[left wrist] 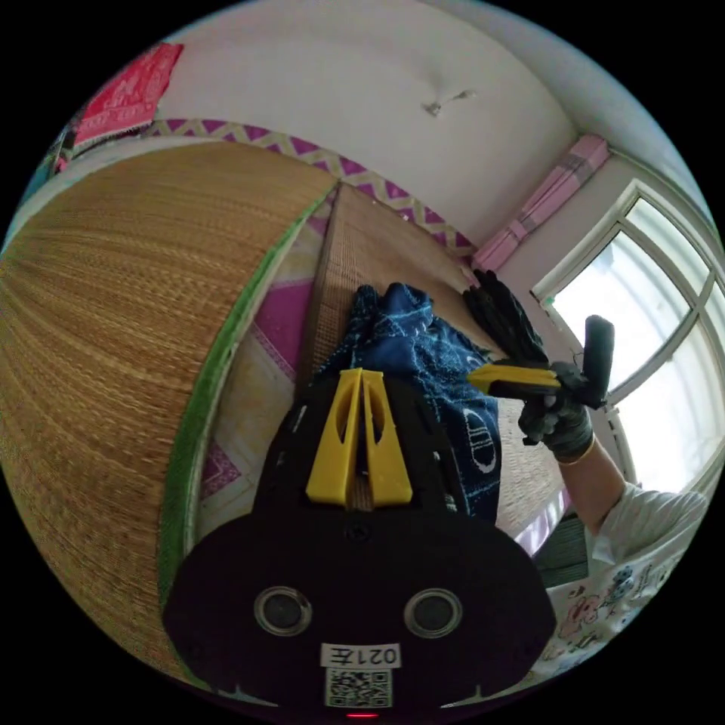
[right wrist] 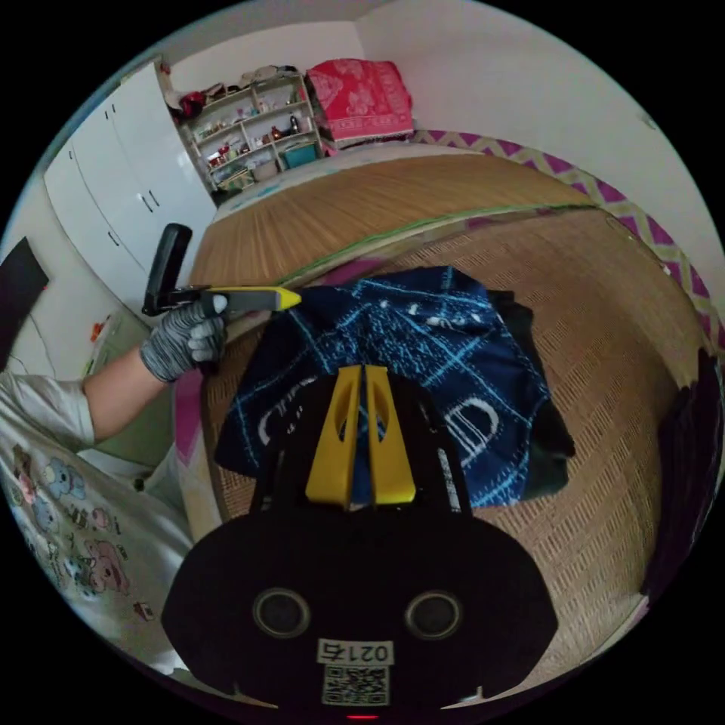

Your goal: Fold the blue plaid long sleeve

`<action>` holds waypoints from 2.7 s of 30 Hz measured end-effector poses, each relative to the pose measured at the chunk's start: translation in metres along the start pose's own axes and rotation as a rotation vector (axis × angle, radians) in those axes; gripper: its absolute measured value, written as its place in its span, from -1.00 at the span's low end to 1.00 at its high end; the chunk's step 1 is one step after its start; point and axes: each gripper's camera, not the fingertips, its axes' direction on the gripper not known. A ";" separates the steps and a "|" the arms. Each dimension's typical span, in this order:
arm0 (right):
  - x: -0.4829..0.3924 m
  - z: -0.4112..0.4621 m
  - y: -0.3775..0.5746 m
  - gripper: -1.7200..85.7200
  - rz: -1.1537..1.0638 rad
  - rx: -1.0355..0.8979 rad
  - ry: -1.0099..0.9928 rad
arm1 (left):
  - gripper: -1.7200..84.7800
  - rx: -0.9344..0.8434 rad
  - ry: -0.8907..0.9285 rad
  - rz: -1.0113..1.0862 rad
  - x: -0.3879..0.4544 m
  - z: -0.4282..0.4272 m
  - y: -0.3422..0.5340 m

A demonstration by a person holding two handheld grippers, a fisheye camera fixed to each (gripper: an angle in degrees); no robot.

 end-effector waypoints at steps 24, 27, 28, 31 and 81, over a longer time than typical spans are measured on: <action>0.236 -0.023 0.166 -0.71 1.025 0.292 -0.524 | -0.73 -0.153 0.269 -0.038 -0.020 -0.020 0.052; 0.261 -0.015 0.158 -0.73 1.074 0.315 -0.544 | -0.68 -0.170 0.315 -0.084 -0.022 -0.012 0.058; 0.269 -0.012 0.156 -0.75 1.087 0.314 -0.554 | -0.67 -0.177 0.317 -0.088 -0.022 -0.010 0.059; 0.288 -0.008 0.153 -0.78 1.093 0.299 -0.566 | -0.64 -0.229 0.345 -0.152 -0.024 0.006 0.062; 0.347 0.025 -0.184 -0.83 0.503 0.107 -0.465 | -0.90 -0.055 0.423 -0.153 -0.150 -0.087 -0.103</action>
